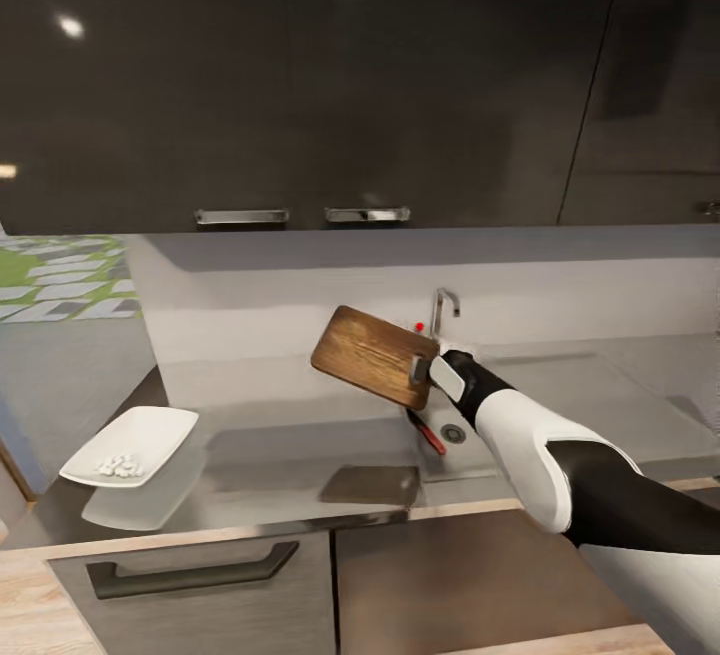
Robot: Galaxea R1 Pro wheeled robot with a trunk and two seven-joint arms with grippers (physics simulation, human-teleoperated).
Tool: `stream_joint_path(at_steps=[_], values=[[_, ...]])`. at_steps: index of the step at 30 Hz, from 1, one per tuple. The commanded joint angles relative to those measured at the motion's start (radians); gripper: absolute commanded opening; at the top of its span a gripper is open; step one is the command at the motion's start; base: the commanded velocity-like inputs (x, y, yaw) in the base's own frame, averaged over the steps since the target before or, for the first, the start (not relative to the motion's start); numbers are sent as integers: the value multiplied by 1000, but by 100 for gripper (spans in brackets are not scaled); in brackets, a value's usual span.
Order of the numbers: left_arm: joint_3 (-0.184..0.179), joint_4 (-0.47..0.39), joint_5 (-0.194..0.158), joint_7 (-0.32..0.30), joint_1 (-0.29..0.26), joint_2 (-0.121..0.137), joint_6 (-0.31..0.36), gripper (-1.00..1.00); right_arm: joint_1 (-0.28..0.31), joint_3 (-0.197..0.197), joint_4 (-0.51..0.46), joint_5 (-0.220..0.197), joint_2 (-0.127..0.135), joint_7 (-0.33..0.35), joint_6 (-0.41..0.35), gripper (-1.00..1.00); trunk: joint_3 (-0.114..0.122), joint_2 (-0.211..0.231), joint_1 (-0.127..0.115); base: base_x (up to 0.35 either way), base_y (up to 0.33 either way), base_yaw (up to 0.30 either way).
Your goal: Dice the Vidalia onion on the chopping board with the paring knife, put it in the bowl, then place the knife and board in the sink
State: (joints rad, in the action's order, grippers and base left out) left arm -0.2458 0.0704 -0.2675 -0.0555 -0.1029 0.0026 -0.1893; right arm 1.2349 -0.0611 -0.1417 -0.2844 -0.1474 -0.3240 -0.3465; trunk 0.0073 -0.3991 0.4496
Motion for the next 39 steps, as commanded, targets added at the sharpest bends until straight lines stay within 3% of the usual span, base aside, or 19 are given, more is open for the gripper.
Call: stream_joint_path(at_steps=[1,5,8,9,15,19,24,28,32,39], values=[[-7,5,-10,-6,-1,0,-7,100,0,-6,17,-34,-5,-24,2,-100,0,-1,0,0,-320,0],[-7,5,-10,-6,-1,0,-7,100,0,-9,41,-67,-16,-86,57,-100,0,-1,0,0,-279,0],[-7,5,-10,-6,-1,1,-7,100,0,-46,33,-123,-19,-212,65,-100,0,-1,0,0,-88,0],[-7,5,-11,-6,-1,1,-7,100,0,-64,24,-155,-19,-287,68,-100,0,-1,0,0,-27,0],[-6,3,-12,-6,-1,4,-8,100,0,-88,-109,-291,-27,-596,78,-100,0,-1,0,0,-6,0],[7,3,-15,-4,-1,9,-9,100,0,-89,-121,-361,-27,-748,182,-100,0,-1,0,0,0,0],[63,3,-25,-4,-1,22,-9,100,0,-89,-121,-379,-27,-818,242,-100,0,-1,0,0,0,0],[83,3,-27,5,-1,27,-9,100,0,-88,-119,-405,-27,-911,267,-100,0,-1,0,0,-13,0],[89,3,-33,72,-1,24,-9,100,0,-88,-107,-414,-27,-936,316,-100,0,-1,0,0,-210,58],[89,3,-35,87,-1,21,-9,100,0,-88,-102,-444,-27,-940,351,-100,0,-1,0,0,-183,229]])
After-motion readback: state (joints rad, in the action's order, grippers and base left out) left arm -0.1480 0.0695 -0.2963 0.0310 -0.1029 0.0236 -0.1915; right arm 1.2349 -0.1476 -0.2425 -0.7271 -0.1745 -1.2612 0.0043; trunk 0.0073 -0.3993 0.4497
